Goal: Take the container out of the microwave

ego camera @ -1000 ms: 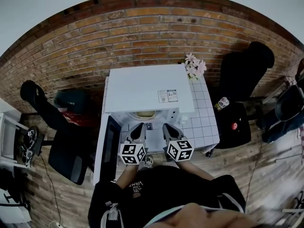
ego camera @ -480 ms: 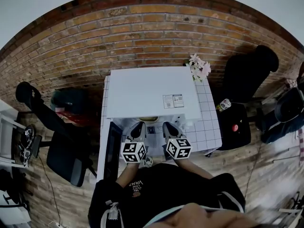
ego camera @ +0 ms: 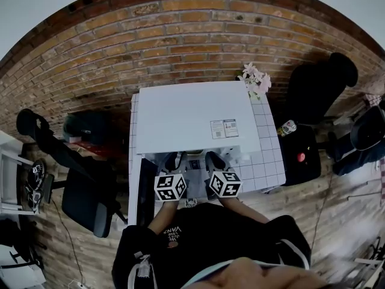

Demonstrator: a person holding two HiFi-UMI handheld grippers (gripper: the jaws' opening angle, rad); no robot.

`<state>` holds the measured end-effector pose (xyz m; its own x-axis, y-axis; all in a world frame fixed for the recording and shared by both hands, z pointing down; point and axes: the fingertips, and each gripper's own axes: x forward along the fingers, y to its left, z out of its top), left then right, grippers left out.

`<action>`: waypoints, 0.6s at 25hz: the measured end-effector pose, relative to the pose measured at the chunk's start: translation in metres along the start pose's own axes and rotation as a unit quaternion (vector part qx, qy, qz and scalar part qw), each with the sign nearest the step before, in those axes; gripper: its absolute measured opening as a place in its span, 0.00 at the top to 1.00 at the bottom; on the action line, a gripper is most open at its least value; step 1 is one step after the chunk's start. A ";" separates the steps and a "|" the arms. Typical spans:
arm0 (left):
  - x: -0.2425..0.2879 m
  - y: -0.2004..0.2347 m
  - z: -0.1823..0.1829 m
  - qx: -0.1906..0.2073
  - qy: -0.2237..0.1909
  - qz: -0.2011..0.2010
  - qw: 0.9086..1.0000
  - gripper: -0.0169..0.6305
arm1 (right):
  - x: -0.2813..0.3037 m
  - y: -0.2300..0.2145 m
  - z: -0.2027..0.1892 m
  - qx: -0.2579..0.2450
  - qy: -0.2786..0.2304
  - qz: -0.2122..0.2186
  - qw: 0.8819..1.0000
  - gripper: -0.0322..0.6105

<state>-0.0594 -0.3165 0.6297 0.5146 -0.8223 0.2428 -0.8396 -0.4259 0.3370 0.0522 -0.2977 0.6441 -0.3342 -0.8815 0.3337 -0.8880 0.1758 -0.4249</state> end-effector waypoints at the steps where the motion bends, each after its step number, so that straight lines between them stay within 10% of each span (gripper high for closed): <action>1: 0.002 0.003 -0.001 -0.001 0.004 0.001 1.000 0.77 | 0.002 -0.001 -0.001 0.005 0.000 0.000 1.000 0.94; 15: 0.030 0.032 -0.018 -0.042 0.041 0.004 0.998 0.63 | 0.036 -0.002 -0.009 0.048 -0.011 -0.018 0.999 0.68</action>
<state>-0.0676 -0.3481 0.6643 0.5225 -0.7911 0.3181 -0.8285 -0.3830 0.4086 0.0392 -0.3255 0.6646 -0.2951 -0.8956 0.3327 -0.8647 0.1022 -0.4918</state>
